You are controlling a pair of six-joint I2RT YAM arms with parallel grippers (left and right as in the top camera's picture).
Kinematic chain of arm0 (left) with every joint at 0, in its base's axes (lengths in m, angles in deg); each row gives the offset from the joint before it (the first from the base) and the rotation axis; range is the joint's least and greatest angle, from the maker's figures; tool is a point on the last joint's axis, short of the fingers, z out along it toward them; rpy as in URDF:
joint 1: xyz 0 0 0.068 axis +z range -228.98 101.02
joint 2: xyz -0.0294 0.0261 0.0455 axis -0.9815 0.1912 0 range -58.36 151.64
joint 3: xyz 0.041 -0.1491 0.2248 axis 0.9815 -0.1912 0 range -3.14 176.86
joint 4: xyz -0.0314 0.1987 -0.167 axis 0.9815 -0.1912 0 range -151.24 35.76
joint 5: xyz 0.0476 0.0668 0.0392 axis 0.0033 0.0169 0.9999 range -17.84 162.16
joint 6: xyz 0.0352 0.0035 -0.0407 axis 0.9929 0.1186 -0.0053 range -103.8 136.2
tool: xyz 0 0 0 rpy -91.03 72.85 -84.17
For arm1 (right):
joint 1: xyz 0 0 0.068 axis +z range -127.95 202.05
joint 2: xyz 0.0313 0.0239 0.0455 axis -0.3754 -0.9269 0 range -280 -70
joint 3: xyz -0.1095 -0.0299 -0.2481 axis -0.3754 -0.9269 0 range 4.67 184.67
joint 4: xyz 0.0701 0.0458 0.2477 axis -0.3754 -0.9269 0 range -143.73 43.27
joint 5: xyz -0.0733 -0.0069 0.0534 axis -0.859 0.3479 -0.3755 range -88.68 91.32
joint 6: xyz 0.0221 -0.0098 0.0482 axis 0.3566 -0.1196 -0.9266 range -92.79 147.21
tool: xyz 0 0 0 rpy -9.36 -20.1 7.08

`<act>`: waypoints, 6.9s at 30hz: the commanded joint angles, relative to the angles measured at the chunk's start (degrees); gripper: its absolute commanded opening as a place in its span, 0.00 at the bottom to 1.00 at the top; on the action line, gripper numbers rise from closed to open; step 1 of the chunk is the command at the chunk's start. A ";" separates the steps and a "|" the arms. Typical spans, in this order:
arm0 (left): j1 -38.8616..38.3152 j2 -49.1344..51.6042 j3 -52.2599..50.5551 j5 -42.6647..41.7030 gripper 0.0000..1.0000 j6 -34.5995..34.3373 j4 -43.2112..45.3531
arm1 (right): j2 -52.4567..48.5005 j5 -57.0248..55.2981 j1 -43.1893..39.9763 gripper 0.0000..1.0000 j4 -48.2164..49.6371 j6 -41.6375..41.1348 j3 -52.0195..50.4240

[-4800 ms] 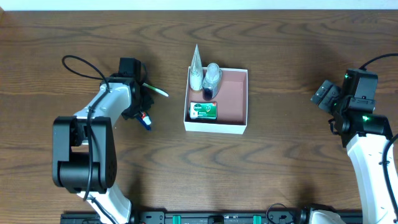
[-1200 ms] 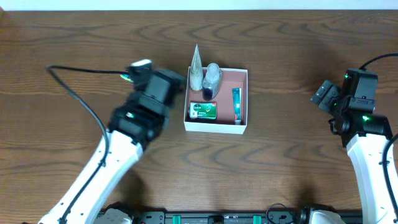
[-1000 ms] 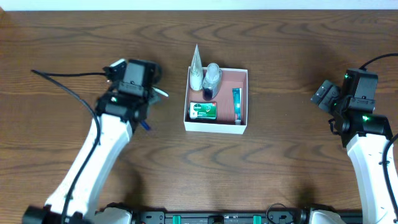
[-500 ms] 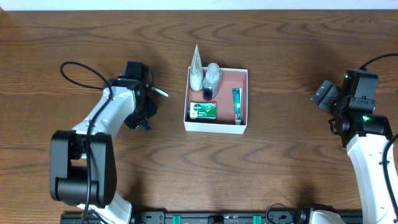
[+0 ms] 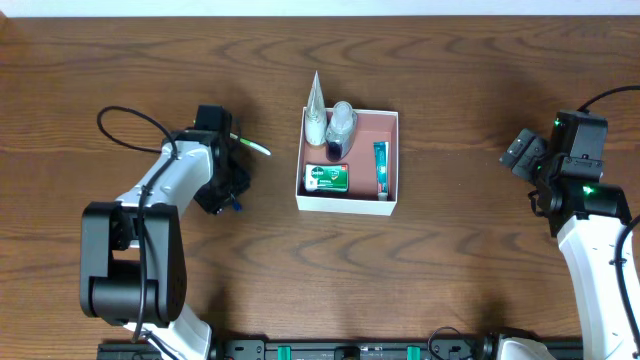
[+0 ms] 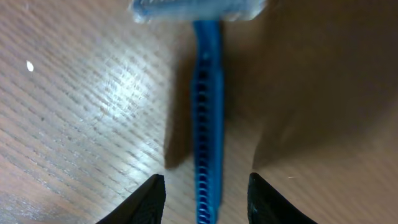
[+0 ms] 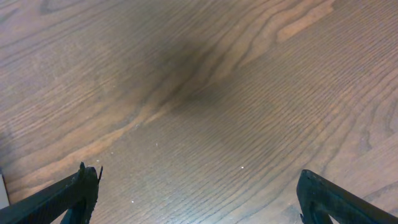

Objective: Pack container
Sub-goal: 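Move the left gripper back over the blue razor, then grasp the blue razor by its handle with the left gripper, then carry the blue razor with the left gripper into the box, then release the razor in the box and lift the left gripper, then move the left gripper over the green toothbrush and align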

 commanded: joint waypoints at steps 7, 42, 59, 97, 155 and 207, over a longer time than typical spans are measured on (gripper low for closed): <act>0.35 0.70 -2.10 0.07 0.43 0.52 1.51 | -0.07 -0.20 -0.31 0.99 -0.07 -0.70 0.17; -0.13 -22.53 6.47 -7.45 0.06 17.00 -2.67 | -0.07 -0.20 -0.31 0.99 -0.07 -0.68 0.17; -27.26 -37.86 6.47 -3.04 0.06 25.00 10.36 | -0.07 -0.20 -0.31 0.99 -0.07 -0.70 0.17; -42.32 -2.43 6.47 6.40 0.17 24.26 30.77 | -0.07 -0.20 -0.31 0.99 -0.07 -0.70 0.17; -9.03 -2.12 7.04 16.94 0.57 -5.73 23.39 | -0.07 -0.20 -0.26 0.99 -0.07 -0.70 0.17; -5.49 9.64 7.04 9.27 0.56 0.59 13.03 | -0.07 -0.20 -0.26 0.99 -0.07 -0.70 0.17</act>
